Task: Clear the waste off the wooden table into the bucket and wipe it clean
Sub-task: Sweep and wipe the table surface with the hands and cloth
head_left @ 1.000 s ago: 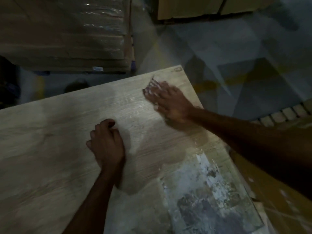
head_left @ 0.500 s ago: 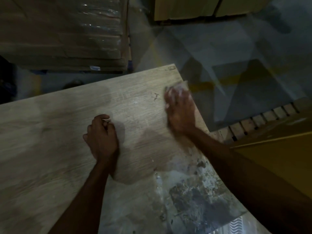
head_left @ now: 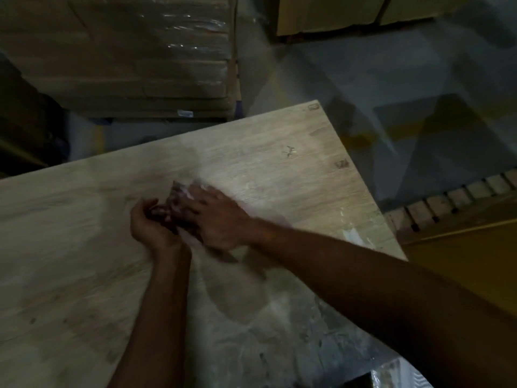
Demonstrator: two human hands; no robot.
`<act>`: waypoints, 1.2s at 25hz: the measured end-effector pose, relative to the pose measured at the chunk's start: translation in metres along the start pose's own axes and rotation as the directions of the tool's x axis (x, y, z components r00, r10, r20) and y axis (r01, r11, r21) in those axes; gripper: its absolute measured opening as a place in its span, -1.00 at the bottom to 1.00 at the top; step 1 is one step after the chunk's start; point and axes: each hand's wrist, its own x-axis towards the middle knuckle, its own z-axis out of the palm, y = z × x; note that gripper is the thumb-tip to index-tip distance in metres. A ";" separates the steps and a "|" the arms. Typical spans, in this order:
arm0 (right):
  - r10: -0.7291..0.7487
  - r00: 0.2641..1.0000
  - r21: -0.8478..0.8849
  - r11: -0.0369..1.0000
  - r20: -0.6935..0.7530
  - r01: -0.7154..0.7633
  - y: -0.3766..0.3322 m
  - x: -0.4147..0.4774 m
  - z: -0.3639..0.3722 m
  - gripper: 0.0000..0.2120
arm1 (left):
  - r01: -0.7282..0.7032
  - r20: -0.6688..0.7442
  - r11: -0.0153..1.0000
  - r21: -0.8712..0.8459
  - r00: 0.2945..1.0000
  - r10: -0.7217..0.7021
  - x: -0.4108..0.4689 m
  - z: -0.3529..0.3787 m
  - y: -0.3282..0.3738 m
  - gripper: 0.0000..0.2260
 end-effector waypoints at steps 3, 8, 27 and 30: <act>0.140 0.989 -0.002 0.990 -0.038 -0.140 0.030 -0.004 -0.012 -0.49 | -0.084 -0.070 0.976 0.203 0.993 0.100 0.007 -0.044 0.007 -0.89; 0.490 0.870 0.052 0.869 0.050 -0.492 -0.004 -0.006 -0.027 -0.40 | -0.088 -0.068 0.983 0.160 0.993 0.100 -0.004 -0.084 0.020 -0.91; 0.402 0.914 0.073 0.911 0.056 -0.406 -0.222 -0.228 0.014 -0.43 | -0.237 0.262 0.770 0.592 0.960 0.094 -0.069 -0.225 0.022 -0.83; 0.782 0.616 0.060 0.622 -0.093 -0.780 -0.179 -0.263 0.010 -0.45 | -0.354 0.348 0.669 0.654 0.926 0.149 -0.109 -0.261 0.007 -0.88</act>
